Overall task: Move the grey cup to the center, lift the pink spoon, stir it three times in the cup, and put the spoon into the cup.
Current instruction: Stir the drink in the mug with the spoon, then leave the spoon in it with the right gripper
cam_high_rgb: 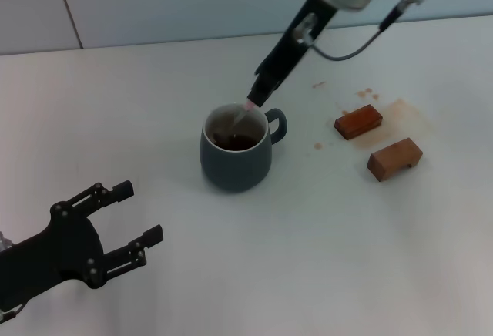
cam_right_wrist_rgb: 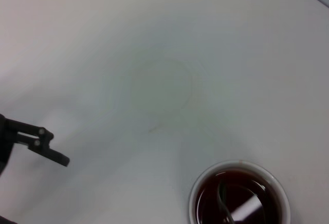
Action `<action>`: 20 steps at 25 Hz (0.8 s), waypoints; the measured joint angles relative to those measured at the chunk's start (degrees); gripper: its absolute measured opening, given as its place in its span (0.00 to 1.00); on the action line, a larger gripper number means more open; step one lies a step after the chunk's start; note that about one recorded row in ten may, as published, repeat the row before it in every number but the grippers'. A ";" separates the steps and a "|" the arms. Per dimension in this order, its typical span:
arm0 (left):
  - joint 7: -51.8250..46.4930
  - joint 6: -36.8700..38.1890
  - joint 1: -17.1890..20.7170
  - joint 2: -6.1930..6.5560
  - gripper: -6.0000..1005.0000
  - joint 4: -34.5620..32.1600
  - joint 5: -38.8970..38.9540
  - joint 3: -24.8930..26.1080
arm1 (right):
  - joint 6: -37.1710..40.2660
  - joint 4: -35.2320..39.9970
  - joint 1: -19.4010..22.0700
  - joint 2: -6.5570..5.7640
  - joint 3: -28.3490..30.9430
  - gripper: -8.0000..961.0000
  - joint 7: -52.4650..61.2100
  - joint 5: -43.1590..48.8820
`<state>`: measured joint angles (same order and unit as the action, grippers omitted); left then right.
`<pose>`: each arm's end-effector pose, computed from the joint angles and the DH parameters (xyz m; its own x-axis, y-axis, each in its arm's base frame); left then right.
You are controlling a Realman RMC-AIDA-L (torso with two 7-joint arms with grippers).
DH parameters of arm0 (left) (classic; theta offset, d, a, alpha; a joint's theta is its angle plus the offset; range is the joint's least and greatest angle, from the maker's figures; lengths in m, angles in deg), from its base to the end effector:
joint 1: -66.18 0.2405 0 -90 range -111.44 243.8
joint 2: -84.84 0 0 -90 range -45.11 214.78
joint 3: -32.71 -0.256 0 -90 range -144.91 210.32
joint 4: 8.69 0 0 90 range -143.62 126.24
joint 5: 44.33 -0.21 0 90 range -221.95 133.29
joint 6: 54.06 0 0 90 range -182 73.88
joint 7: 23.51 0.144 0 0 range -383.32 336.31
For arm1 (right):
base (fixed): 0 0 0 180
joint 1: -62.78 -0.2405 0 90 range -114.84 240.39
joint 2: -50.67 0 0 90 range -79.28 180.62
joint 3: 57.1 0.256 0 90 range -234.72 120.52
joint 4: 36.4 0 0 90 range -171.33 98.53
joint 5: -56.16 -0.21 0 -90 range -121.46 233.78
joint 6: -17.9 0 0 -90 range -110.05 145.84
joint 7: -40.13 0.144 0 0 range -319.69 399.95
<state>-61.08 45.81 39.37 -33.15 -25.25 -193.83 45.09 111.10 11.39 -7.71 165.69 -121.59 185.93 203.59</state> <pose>-0.3114 0.2516 -0.0212 0.7516 0.0749 0.6554 0.3635 -0.8761 -0.3167 0.0506 0.4268 0.0002 0.7802 -0.5726 0.2519 -0.5046 -0.8141 -0.2875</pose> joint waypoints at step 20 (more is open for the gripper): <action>0.26 -0.30 0.89 -0.14 0.79 0.92 0.10 0.01 | -1.70 -6.07 -5.93 2.38 -1.00 0.21 0.00 10.05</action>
<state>-60.82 45.51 40.25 -33.28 -24.33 -193.73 45.10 109.41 5.32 -13.64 168.07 -122.58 185.93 213.64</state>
